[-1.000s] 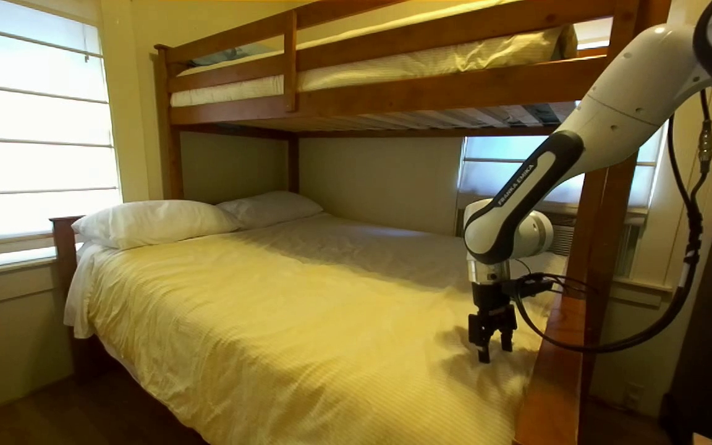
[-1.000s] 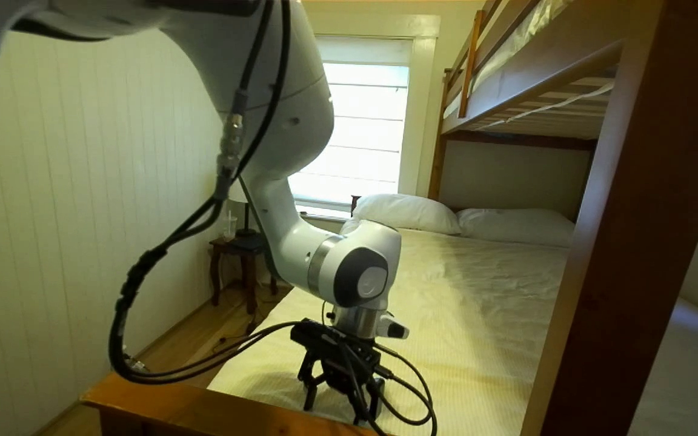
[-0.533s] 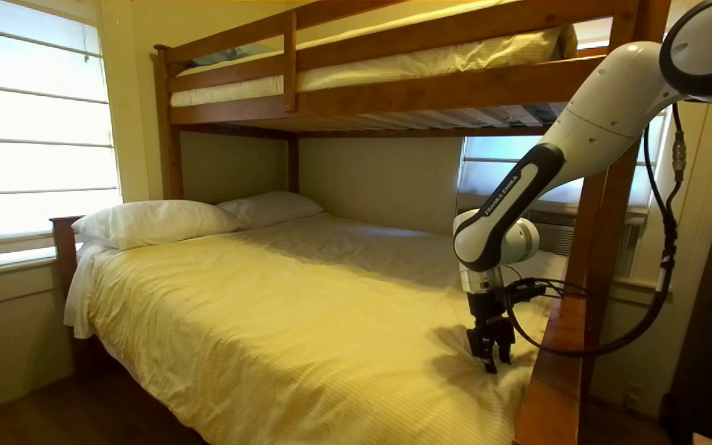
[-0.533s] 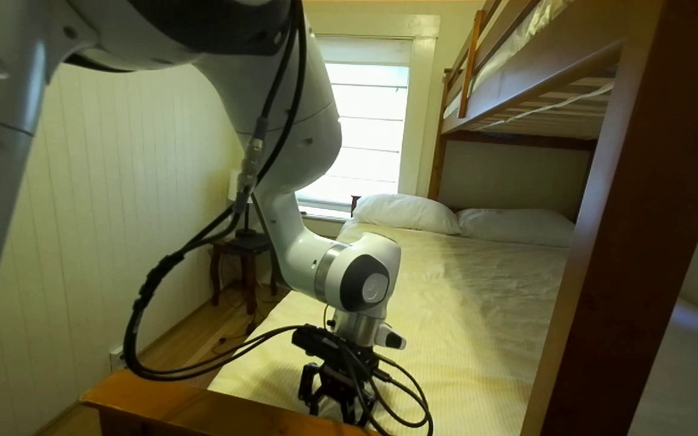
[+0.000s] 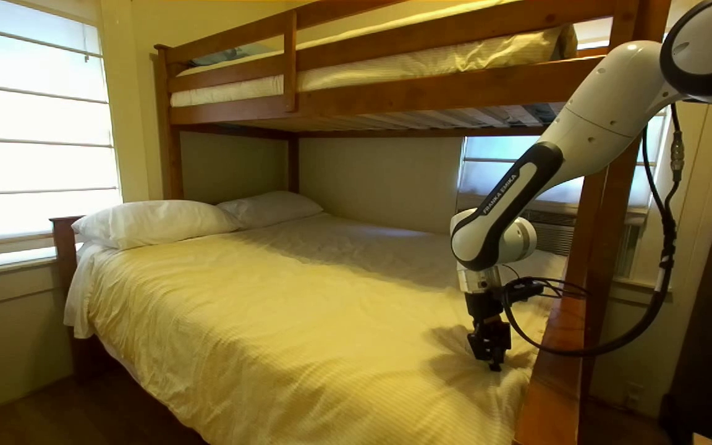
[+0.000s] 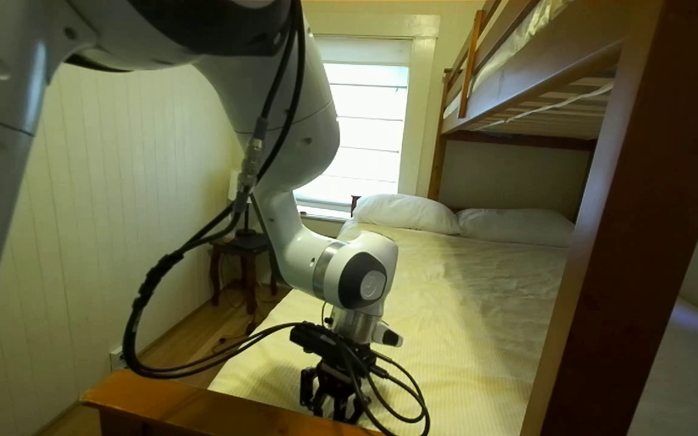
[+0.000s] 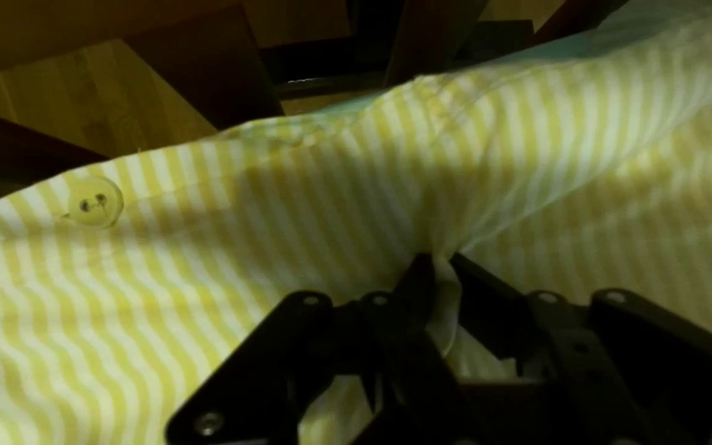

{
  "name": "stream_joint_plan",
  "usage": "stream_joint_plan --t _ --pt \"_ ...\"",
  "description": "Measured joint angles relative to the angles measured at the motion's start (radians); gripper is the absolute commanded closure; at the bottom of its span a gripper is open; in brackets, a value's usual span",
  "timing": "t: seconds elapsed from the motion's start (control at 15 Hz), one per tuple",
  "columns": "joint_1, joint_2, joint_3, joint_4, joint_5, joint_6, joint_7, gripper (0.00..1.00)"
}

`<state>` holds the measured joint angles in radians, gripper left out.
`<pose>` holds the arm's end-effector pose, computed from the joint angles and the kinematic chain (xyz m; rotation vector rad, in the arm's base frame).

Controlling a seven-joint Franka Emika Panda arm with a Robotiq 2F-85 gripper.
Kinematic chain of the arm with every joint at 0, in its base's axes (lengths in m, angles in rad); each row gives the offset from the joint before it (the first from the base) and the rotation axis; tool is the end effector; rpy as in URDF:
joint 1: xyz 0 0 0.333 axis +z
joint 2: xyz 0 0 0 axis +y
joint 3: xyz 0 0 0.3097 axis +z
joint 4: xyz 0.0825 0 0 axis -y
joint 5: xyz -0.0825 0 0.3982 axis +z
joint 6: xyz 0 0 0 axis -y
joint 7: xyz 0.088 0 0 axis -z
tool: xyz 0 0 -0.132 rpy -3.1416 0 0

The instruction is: Uncover the beddings at the foot of the bed.

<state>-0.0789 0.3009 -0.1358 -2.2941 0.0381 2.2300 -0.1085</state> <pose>0.4720 -0.1054 0.1537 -3.0417 0.2077 0.5539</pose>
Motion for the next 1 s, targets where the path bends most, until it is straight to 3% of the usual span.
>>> stream_joint_plan --t 0.53,1.0 --pt "-0.012 -0.024 0.017 0.023 0.014 0.0 0.0 0.97" --pt "0.006 -0.077 0.058 0.218 -0.032 0.008 -0.001 0.97"
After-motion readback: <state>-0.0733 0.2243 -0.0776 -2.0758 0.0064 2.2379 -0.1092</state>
